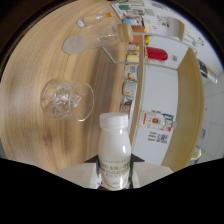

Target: Make me a cup of Mount Fuji.

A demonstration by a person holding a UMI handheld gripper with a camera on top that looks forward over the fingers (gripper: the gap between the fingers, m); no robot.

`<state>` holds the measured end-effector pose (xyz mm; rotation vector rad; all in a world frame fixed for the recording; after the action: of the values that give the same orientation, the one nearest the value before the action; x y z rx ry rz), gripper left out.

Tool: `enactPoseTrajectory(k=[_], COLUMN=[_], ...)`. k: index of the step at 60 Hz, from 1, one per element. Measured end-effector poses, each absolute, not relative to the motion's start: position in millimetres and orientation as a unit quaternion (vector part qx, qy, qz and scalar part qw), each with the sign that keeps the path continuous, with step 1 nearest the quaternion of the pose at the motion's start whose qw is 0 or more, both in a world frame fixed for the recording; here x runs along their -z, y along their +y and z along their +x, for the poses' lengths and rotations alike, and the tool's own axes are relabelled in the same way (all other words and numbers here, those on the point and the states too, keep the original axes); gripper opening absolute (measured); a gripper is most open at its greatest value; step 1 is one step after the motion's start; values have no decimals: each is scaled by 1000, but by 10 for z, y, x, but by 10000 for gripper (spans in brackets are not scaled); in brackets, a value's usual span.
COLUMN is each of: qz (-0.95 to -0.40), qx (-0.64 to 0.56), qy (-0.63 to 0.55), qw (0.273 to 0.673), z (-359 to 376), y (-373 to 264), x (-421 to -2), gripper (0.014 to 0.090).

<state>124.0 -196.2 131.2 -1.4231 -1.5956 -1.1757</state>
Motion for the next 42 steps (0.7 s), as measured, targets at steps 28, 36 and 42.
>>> enactPoseTrajectory(k=[28,36,42], qz=[-454,-495,-558], qx=[491,465,411], qy=[-672,-634,-562], qw=[318,370,451], z=[1059,1028,982], y=[-1946,-1966,-2027], x=[-1388,-1568,-1863], gripper=[479,479,479])
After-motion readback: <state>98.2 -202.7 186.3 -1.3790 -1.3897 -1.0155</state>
